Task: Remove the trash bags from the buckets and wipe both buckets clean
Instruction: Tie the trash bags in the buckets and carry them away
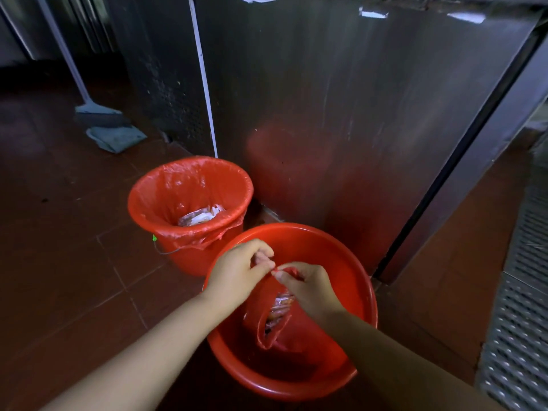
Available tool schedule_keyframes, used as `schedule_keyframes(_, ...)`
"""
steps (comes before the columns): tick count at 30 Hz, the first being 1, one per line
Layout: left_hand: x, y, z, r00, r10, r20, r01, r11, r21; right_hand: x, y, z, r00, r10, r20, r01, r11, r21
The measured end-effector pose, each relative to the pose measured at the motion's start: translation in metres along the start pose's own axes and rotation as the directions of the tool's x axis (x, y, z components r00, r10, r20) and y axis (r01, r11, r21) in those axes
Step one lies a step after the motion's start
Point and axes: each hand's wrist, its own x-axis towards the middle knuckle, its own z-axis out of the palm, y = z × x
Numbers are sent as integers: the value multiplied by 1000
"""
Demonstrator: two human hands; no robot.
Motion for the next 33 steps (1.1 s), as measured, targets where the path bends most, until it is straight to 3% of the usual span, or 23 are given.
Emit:
schedule_keyframes(2, 2, -4, -3, 999, 33, -9, -32, 995, 96, -2, -2, -5, 1000, 20, 8, -20, 999, 34)
schedule_keyframes(4, 4, -4, -2, 995, 74, 69, -82, 989, 124, -3, -2, -9, 999, 17, 39, -18, 999, 36)
schedule_keyframes(10, 8, -3, 8, 976, 161, 144, -177, 979, 100, -2, -3, -18, 993, 12, 116, -15, 1000, 25)
schedule_keyframes(14, 3, -1, 17, 965, 207, 161, -223, 971, 90, -1, 0, -23, 989, 25, 148, -42, 992, 117)
schedule_keyframes(18, -5, -1, 21, 991, 127, 46, -127, 992, 8, 1, 7, -25, 984, 136, 118, -164, 947, 275)
schedule_keyframes(24, -21, 0, 27, 987, 138, 80, -139, 990, 4, -2, 14, -20, 960, 212, 184, -271, 875, 402)
schedule_keyframes(29, -15, -4, 32, 991, -30, 127, 29, 999, 15, -1, 7, -27, 986, 140, 92, -158, 961, 229)
schedule_keyframes(31, -12, -4, 35, 964, -89, 251, 85, 996, 27, -2, 8, -29, 998, 29, 48, -30, 999, 27)
schedule_keyframes(33, -10, -2, 38, 907, -102, 408, 118, 993, -15, -5, 9, -33, 979, -196, 56, 204, 941, -269)
